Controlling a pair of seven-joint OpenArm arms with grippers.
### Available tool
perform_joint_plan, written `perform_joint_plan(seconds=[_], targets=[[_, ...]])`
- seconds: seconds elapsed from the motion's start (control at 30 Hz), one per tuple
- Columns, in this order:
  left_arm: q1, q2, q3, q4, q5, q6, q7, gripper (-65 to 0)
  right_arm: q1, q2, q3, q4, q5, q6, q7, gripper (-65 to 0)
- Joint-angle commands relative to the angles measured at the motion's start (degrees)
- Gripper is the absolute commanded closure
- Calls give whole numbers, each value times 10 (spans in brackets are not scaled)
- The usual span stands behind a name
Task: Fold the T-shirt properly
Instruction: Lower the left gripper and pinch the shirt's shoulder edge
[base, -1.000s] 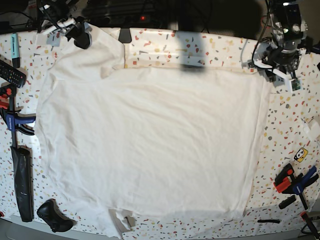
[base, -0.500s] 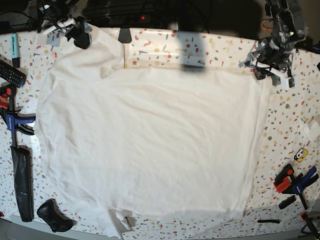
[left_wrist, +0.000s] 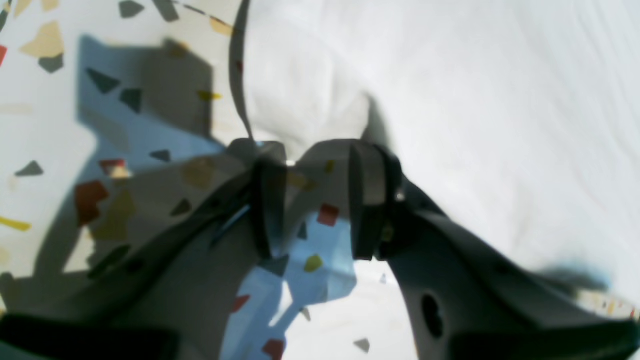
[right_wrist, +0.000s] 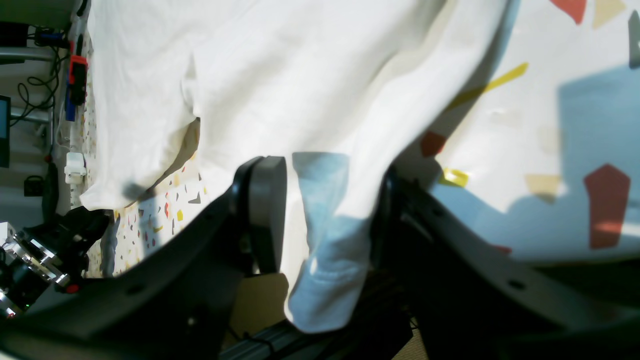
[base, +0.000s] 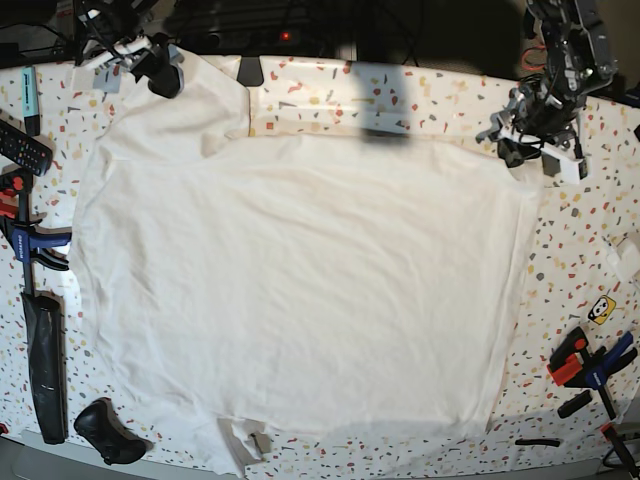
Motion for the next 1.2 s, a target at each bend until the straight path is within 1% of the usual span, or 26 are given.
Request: perform_joint_plan(seconds=[0.0,0.03,0.1,0.17,0.2,0.27,0.37,0.43,0.5,0.53,0.6,0.63,0.67,0.73,0.83,0.87,0.9,0.93,0.97,1.03,1.17], targets=[[0,-3,-13,6,-14,-2,-15,-205,-7,5,2,7,-1,2,-6,-257],[0,-3,-26,6,-22,-2,-19,-187,-7,5,2,7,-1,2,-6,-257],[0,-4,-49,6,-34,-4,-29,-120,-7,5,2,7,-1,2,-6,-257],[0,-4,-68,6,-49,-24,-30,-10,-7,5,2,7,-1,2,-6,-257],[0,-4,-76,6,-59,-37,-28,0,-7,5,2,7,-1,2,-6,-257],[0,-4,-87,6,-76,-55,-26,0,-7,5,2,7,-1,2,-6,-257],[0,-5,-90,6,-78,-69,-10,0,-7,5,2,7,-1,2,-6,-257],[0,-5,-90,6,-78,-81,-9,0,-7,5,2,7,-1,2,-6,-257],[0,-5,-90,7,-81,-106,-12,0,-7,5,2,7,-1,3,-6,-257],[0,-5,-90,10,-81,-123,-17,-16,-7,5,2,7,-1,3,-6,-257],[0,-5,-90,17,-80,-144,-30,-196,-7,5,2,7,-1,3,-6,-257],[0,-5,-90,22,-80,-145,-33,-261,-7,5,2,7,-1,3,-6,-257],[0,-5,-90,28,-80,-145,-33,-295,-7,5,2,7,-1,3,-6,-257],[0,-5,-90,40,-66,-145,-35,-301,-7,5,2,7,-1,3,-6,-257],[0,-5,-90,54,-26,-140,-81,-301,-7,5,2,7,-2,3,-6,-257],[0,-5,-90,54,-15,-132,-99,-301,-7,5,2,7,-2,3,-6,-257],[-1,-5,-89,54,-5,-115,-106,-301,-7,5,2,7,-1,3,-6,-257],[-3,-5,-88,54,7,-106,-99,-301,-7,5,2,7,-2,3,-6,-257],[-7,-5,-88,53,18,-100,-80,-301,-7,5,2,7,-1,3,-5,-257],[-17,-5,-88,45,24,-98,-45,-301,-7,5,2,7,-1,3,-6,-257],[-44,-5,-88,20,22,-99,-27,-301,-7,5,2,7,-1,3,-5,-257]])
